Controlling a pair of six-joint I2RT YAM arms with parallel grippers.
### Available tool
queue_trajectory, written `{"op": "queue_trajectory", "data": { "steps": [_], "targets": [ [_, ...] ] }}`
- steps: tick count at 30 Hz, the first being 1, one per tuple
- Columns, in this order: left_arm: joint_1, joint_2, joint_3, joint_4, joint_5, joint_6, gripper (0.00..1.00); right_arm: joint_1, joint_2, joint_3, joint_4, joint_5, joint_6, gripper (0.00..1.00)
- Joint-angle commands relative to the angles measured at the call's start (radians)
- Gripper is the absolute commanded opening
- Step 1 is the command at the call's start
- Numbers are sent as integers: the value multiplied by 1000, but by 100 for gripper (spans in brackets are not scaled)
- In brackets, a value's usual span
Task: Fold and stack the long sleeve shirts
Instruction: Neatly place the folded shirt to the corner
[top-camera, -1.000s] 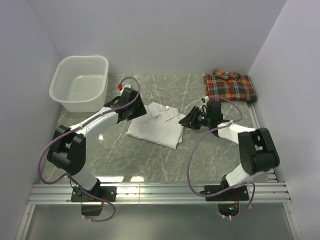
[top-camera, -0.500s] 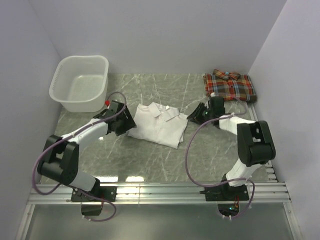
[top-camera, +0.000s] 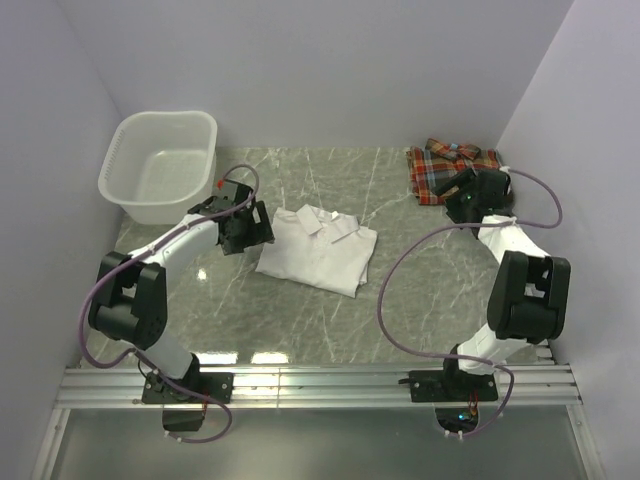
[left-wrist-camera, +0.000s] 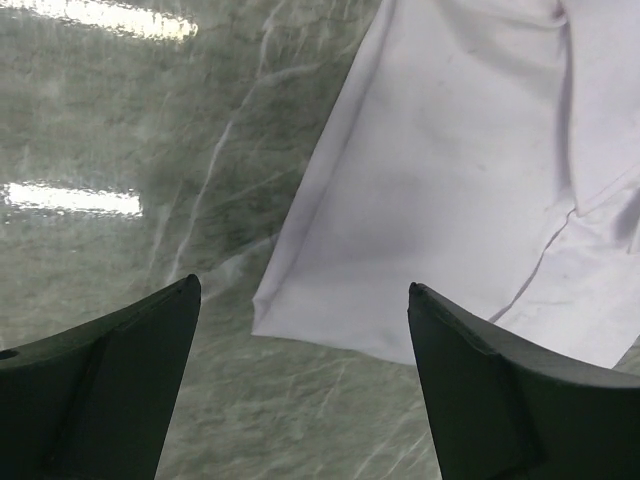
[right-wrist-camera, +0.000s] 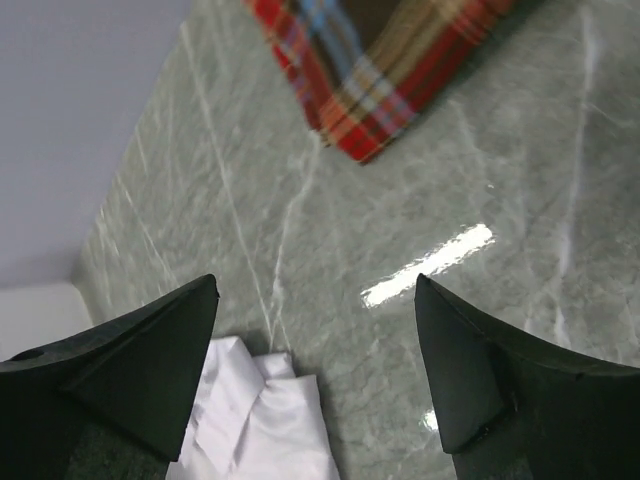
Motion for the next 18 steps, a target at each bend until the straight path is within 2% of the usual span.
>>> {"op": "queue_trajectory", "data": {
  "steps": [1,7,11,18],
  "targets": [
    [29,-19,29,-17,46,90,90,-29,49,-38,147,-25,189,86],
    [57,-84,-11,-14,21,145,90,-80,195,-20,290,-42,356,82],
    [60,-127,-71,31,-72,154,89,-113,268,-9,402,-13,419,81],
    [77,-121,-49,43,-125,150,88,-138,396,93,381,56,413,80]
  ]
}}
